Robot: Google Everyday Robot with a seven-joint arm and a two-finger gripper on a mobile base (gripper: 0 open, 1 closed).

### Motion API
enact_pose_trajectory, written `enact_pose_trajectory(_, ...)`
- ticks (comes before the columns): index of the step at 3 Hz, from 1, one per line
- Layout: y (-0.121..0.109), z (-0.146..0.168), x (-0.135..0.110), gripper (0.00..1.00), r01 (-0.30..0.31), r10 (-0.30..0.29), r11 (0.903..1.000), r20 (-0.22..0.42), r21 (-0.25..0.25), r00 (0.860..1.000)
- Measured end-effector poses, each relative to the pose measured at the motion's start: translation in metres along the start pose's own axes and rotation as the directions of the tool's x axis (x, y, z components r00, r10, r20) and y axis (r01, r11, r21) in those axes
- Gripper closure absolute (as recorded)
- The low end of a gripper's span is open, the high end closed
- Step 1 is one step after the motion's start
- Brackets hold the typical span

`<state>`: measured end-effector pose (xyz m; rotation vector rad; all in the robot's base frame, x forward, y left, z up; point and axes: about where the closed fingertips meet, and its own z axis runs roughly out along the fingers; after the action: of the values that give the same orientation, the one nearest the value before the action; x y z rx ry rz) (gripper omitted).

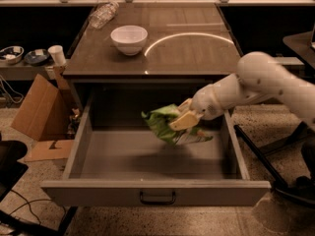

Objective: Place green rice chip bag into top drawer

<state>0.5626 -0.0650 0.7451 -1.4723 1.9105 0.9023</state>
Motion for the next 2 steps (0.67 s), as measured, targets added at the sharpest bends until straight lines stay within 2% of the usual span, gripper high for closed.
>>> enact_pose_trajectory(2,-0.0017,0.01,0.0077,0.52,-0.013,0.013,0.9999,-0.003,0.006,1.0)
